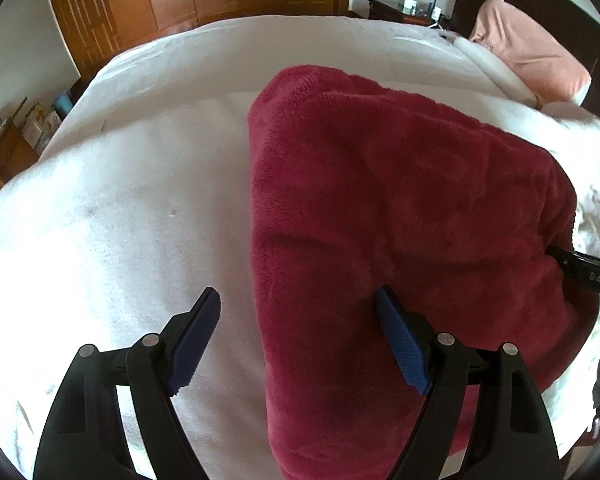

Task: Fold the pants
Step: 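Lower the bundle onto the bed and open both grippers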

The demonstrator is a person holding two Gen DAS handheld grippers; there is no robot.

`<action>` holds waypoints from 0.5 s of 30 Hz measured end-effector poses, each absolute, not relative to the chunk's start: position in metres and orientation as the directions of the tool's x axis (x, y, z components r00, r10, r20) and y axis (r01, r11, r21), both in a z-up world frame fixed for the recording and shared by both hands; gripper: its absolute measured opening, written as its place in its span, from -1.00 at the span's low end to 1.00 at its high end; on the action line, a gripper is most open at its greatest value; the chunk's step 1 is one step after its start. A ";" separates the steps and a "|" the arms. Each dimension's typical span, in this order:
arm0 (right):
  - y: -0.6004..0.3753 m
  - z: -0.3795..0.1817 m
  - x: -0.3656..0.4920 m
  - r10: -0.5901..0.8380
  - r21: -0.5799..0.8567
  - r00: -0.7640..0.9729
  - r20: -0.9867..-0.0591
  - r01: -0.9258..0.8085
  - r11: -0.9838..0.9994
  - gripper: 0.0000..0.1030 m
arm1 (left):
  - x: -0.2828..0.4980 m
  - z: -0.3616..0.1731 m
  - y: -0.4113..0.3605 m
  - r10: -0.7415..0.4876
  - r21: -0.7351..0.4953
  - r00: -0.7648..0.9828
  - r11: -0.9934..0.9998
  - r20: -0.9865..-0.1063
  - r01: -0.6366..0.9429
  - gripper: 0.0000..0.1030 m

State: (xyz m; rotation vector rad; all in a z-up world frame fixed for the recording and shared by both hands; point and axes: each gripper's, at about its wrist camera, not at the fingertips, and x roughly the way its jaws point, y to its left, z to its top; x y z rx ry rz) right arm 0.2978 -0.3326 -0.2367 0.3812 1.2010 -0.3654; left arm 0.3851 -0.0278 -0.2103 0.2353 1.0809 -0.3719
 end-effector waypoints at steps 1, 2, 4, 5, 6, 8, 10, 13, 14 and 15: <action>-0.333 -0.240 0.300 -0.078 0.079 0.308 -0.948 0.467 0.881 0.09 | 0.384 -0.211 -0.031 -0.175 0.016 0.421 0.911 -0.890 0.412 0.56; -0.332 -0.245 0.302 -0.088 0.061 0.292 -0.952 0.466 0.883 0.09 | 0.383 -0.212 -0.031 -0.172 0.022 0.423 0.909 -0.889 0.417 0.56; -0.328 -0.253 0.304 -0.097 0.045 0.276 -0.956 0.466 0.884 0.09 | 0.380 -0.212 -0.033 -0.161 0.042 0.434 0.906 -0.887 0.421 0.56; -0.326 -0.255 0.305 -0.100 0.038 0.269 -0.958 0.464 0.885 0.09 | 0.379 -0.212 -0.034 -0.155 0.049 0.436 0.906 -0.886 0.421 0.56; -0.323 -0.258 0.306 -0.105 0.030 0.264 -0.959 0.461 0.887 0.09 | 0.377 -0.212 -0.035 -0.150 0.054 0.438 0.906 -0.886 0.420 0.56; -0.322 -0.261 0.310 -0.104 0.025 0.257 -0.961 0.455 0.890 0.09 | 0.375 -0.209 -0.036 -0.140 0.062 0.440 0.908 -0.887 0.415 0.55; -0.321 -0.259 0.310 -0.095 0.036 0.262 -0.960 0.453 0.891 0.09 | 0.371 -0.204 -0.037 -0.125 0.083 0.451 0.906 -0.884 0.415 0.55; -0.319 -0.246 0.303 -0.073 0.072 0.308 -0.949 0.437 0.897 0.09 | 0.363 -0.194 -0.036 -0.114 0.107 0.471 0.902 -0.875 0.418 0.55; -0.318 -0.242 0.299 -0.067 0.084 0.323 -0.944 0.433 0.897 0.09 | 0.361 -0.191 -0.037 -0.114 0.109 0.477 0.903 -0.872 0.416 0.55; -0.317 -0.236 0.295 -0.061 0.096 0.338 -0.939 0.430 0.898 0.09 | 0.359 -0.187 -0.037 -0.115 0.109 0.482 0.904 -0.868 0.412 0.55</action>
